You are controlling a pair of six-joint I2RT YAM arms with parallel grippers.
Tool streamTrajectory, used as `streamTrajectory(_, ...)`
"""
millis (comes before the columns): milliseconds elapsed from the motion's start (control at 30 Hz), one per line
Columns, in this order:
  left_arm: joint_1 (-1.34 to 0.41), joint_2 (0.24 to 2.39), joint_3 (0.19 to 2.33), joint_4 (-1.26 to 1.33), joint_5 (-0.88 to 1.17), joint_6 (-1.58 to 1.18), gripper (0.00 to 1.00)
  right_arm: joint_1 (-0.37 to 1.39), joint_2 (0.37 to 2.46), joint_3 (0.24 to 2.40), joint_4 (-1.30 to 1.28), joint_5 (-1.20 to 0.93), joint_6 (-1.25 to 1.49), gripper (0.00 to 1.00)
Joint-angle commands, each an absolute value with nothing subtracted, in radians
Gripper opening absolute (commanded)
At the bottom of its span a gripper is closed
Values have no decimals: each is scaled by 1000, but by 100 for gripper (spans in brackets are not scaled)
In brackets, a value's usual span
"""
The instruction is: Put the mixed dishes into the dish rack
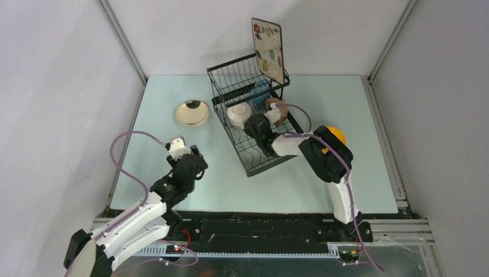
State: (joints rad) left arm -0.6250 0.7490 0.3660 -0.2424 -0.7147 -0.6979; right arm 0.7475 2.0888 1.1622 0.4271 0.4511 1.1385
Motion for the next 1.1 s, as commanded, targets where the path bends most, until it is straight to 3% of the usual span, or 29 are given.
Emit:
streamTrajectory(0, -618, 688, 337, -156, -686, -654, 68, 741, 2152, 1353, 440, 491, 1049, 0)
streamTrajectory(167, -618, 661, 326, -138, -674, -635, 68, 729, 2204, 1447, 415, 446, 1034, 1)
streamTrajectory(300, -618, 695, 337, -122, -612, -599, 68, 727, 2130, 1367, 463, 439, 1007, 2)
streamTrajectory(500, -618, 736, 346, -71, -474, -543, 68, 742, 1845, 1148, 488, 422, 844, 6)
streamTrajectory(733, -622, 792, 352, -7, -293, -542, 69, 747, 1502, 964, 219, 481, 640, 9)
streamTrajectory(833, -647, 825, 365, 29, -263, -547, 69, 700, 1343, 829, 121, 443, 625, 22)
streamTrajectory(967, -687, 864, 403, 22, -265, -543, 69, 542, 1166, 691, -45, 310, 677, 27)
streamTrajectory(1033, -701, 873, 421, 16, -267, -537, 70, 461, 1074, 633, -116, 273, 699, 38)
streamTrajectory(1067, -704, 874, 429, 15, -267, -536, 70, 413, 1018, 618, -143, 268, 712, 50)
